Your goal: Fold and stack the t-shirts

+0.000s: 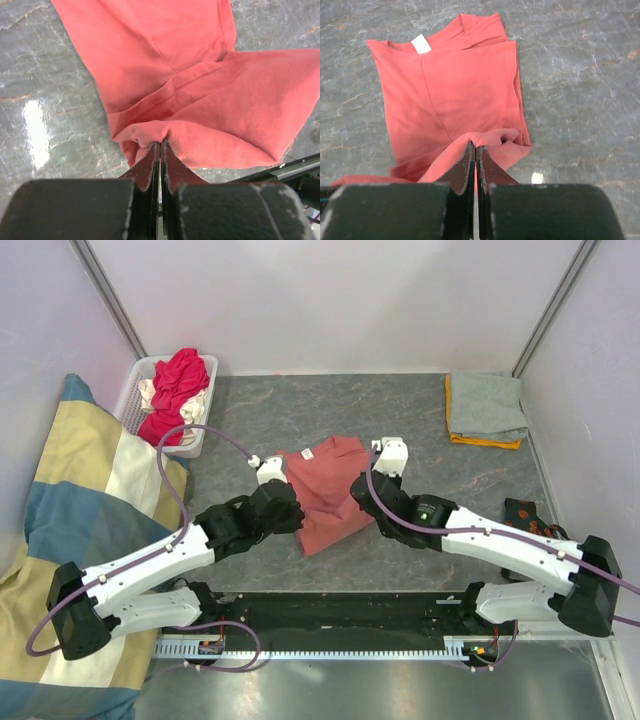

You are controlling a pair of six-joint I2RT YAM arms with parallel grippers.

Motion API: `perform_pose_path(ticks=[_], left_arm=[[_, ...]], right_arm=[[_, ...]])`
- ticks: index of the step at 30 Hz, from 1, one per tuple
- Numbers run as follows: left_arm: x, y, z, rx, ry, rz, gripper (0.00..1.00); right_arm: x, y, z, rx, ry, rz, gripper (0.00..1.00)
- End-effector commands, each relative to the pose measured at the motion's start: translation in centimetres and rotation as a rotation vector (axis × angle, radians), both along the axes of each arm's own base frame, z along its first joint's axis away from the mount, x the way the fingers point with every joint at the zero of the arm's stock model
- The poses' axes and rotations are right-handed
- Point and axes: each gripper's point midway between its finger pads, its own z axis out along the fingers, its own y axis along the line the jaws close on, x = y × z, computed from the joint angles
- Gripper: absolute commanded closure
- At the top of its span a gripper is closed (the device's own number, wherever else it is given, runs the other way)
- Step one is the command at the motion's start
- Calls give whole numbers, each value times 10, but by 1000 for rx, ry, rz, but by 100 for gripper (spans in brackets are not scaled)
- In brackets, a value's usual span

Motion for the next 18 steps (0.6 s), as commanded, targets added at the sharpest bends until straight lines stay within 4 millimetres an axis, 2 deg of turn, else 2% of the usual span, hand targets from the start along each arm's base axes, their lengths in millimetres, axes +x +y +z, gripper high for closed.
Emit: perform_pose_path(ticks=[1,12,18], left_arm=[[21,-11,31,-47,-79,-34,98],[55,-3,61,-51,-140,-4,98],[75,0,50,-55,-126,11,98]], right_arm=[[26,20,30,39,-63,39,100],[65,32,58,60,-94,65,100],[94,33,57,62,-98,60,100]])
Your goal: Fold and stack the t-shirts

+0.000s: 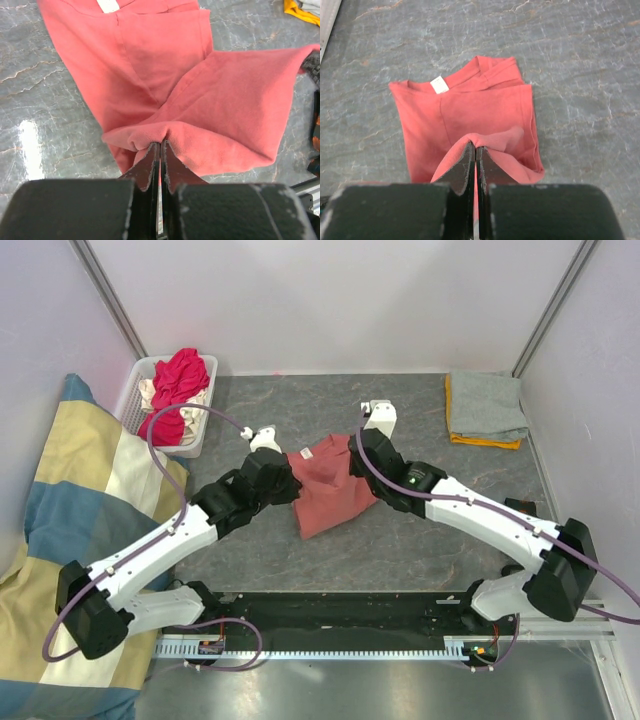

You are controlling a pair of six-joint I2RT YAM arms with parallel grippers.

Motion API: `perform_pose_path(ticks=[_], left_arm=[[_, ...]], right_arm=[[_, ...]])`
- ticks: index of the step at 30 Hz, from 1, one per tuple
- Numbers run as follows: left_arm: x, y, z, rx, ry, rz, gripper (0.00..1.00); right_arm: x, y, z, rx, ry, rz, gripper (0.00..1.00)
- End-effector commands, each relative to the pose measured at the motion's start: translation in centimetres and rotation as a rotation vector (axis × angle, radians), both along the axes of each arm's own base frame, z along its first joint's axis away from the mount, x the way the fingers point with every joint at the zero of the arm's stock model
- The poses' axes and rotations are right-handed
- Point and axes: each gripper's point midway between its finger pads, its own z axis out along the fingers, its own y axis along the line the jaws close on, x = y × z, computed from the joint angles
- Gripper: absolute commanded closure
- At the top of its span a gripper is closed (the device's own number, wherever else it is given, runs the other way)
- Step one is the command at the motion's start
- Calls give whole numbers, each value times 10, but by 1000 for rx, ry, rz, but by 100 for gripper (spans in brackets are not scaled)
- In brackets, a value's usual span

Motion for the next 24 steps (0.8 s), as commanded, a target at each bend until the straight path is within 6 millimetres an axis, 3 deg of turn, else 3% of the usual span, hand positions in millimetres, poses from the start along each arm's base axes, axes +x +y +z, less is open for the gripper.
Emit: perform_pose_path(ticks=[1,6,9,13,24], left_arm=[[22,-5,10,-27,-44,-27,98],[40,3,-14,-29,-6,2,98],[53,10,-27,-32,14,20,98],[69,24,-43,-31,40,54,98],[123,51,-68,-59,61,87,98]], right_arm=[[31,10,22,50,-49,25,100],[63,19,6,60,-28,52,100],[91,32,-20,62,18,95,100],[114,40,-25,73,14,109,100],[174,37,-56,96,48,99,100]])
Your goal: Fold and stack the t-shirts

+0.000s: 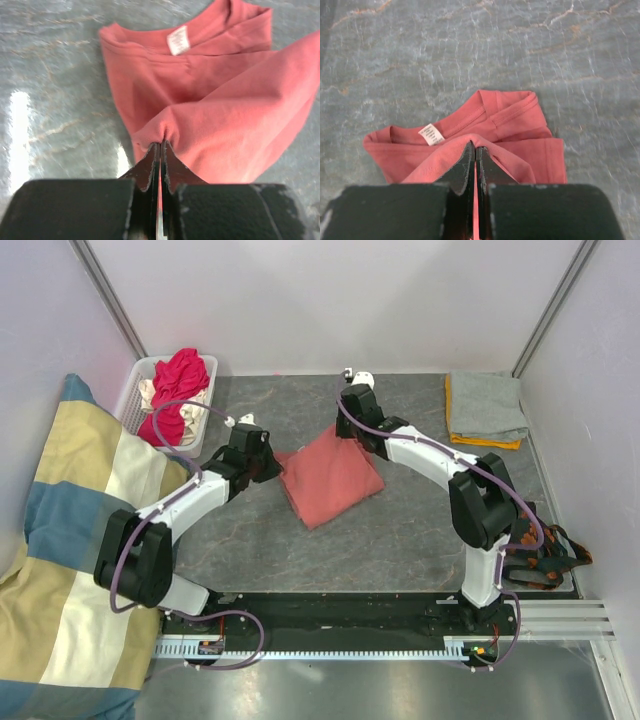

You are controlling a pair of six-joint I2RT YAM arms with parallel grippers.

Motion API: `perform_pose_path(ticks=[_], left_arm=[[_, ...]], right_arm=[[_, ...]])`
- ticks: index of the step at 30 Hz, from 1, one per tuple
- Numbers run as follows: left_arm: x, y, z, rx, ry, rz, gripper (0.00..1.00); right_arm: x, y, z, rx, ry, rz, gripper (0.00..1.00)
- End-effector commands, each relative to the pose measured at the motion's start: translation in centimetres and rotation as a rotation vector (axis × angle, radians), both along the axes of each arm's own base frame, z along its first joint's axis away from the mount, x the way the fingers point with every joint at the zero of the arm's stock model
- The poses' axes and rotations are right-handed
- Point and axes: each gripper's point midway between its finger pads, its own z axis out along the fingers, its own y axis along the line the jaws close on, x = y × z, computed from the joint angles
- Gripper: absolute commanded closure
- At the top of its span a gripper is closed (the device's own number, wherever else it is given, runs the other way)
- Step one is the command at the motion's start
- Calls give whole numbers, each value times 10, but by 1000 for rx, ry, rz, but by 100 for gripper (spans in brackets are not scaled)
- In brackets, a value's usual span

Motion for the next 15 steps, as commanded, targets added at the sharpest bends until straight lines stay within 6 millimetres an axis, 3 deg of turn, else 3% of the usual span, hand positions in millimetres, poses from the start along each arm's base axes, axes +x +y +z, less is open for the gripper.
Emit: perform_pose_path(ticks=[1,9,10,11,12,13,14,15], left_arm=[[31,0,10,-31,-66,-46,98],[63,5,-11,-78,-45,-26,97],[67,8,-12,-73,-45,-14,94],[72,14,-13,-74,-47,4,91],[79,16,-11,-84,-67,17,89],[84,21,-11,-87,-80,29,61],[89,29,-10,-85,-87,54,38],[92,35,-10,-75,-92,75,19]], right_arm=[[35,5,21,65,-73,10,100],[69,0,-13,90,-30,13,98],[76,-3,-23,89,-24,8,90],[80,-4,-22,92,-30,10,66],[83,-8,-25,88,-29,8,54],[90,-20,-24,88,-39,-16,46],[92,-28,-27,82,-37,-29,36],[94,-37,-27,77,-38,-46,33]])
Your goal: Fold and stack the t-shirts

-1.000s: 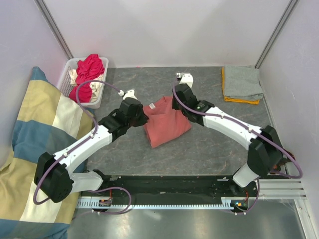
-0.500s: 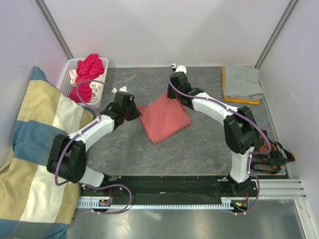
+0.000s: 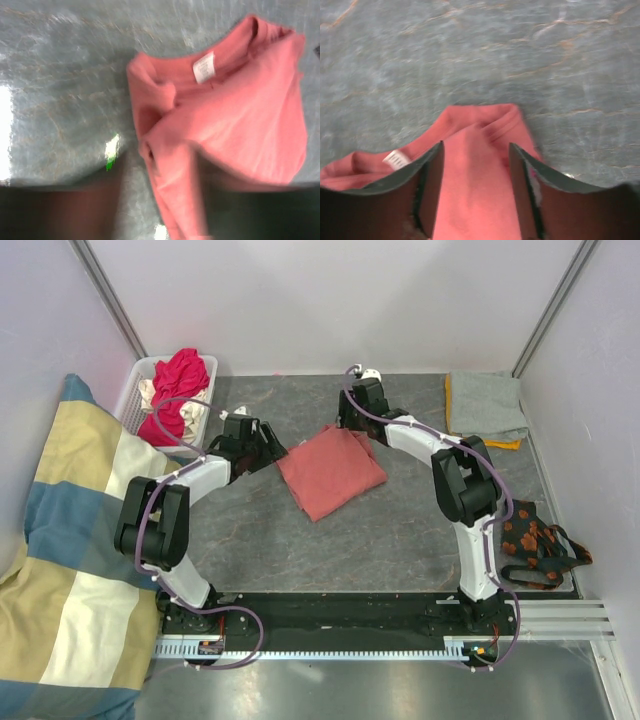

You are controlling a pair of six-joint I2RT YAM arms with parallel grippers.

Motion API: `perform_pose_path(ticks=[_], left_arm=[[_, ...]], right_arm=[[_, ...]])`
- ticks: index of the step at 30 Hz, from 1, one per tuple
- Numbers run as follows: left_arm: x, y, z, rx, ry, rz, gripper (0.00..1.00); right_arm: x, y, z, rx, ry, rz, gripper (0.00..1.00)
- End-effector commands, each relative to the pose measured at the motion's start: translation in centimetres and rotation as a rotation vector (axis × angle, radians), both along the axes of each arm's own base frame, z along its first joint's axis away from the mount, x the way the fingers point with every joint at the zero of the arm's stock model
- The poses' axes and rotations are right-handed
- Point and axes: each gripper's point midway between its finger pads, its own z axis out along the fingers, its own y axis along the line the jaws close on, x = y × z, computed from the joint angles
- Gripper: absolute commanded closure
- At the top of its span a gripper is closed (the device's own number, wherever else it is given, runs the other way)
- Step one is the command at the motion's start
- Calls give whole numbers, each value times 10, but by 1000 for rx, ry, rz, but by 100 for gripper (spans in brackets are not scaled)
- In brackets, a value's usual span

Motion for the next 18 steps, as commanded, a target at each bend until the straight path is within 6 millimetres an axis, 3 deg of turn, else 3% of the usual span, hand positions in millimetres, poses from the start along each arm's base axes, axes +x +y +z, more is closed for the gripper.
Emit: perform_pose_path(ticks=[1,3,4,5,6,7,8,9,10,11,12,13,15,16,18], left_arm=[[38,23,28,3,-126,76,0],[39,34,32,12,-129,112,0],[37,37,34,19,-130,122,0],[33,39,41,23,-142,133,0],[30,40,42,12,-142,141,0],[26,38,45,1,-144,138,0],[16,38,49,-9,-149,135,0],[10,36,49,-22,-146,135,0],[-3,34,40,-32,-121,121,0],[-10,32,39,-41,-117,114,0],[-18,30,47,-55,-133,111,0],[-31,30,35,-58,-102,104,0],[-45,28,39,-80,-109,99,0],[-55,28,28,-81,-83,95,0],[-64,28,29,-87,-84,94,0]], right_arm=[[32,-36,34,34,-98,-60,32],[26,-52,24,21,-75,-79,28],[25,-63,34,27,-86,-97,27],[14,-70,19,13,-52,-102,26],[7,-74,16,9,-41,-104,26],[0,-78,25,19,-48,-109,25],[-13,-82,13,16,-27,-106,25],[-20,-83,12,20,-21,-103,25],[-29,-82,24,45,-34,-92,25],[-44,-85,10,49,8,-93,25],[-53,-85,8,60,20,-85,25],[-69,-85,6,77,33,-66,26],[-85,-84,2,111,50,-55,27],[-94,-86,-2,114,50,-51,29],[-109,-76,-11,134,85,-5,30]])
